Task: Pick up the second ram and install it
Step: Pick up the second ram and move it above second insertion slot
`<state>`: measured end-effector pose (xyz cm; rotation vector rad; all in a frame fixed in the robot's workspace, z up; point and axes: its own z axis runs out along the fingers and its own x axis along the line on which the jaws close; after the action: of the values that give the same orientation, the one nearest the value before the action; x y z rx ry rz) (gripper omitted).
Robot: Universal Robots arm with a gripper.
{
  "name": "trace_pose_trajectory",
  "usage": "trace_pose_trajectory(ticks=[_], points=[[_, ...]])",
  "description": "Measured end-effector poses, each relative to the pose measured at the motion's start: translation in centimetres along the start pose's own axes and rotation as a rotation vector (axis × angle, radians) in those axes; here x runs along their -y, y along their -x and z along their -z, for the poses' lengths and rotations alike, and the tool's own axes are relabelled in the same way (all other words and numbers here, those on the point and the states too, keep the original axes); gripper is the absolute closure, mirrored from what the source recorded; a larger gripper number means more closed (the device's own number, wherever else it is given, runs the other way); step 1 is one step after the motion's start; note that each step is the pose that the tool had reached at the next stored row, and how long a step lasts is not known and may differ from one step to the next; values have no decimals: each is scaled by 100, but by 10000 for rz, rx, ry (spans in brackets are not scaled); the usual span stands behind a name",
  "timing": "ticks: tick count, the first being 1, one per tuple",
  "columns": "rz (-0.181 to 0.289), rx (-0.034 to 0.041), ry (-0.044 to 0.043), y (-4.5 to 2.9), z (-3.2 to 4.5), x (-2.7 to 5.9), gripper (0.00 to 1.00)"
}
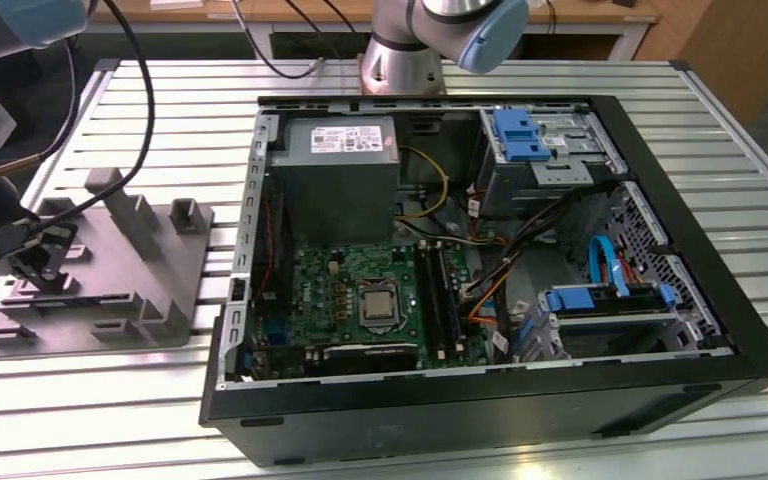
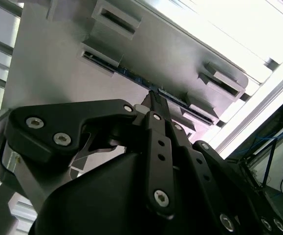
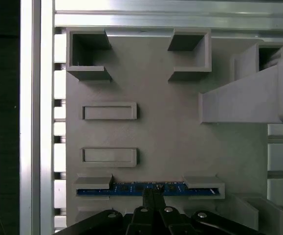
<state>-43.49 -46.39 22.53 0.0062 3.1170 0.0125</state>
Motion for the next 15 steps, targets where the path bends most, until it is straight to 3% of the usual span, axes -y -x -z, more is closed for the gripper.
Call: trace_pose_trajectory(ticks=[15], points=[[1906, -16, 47, 0, -1, 0, 90]])
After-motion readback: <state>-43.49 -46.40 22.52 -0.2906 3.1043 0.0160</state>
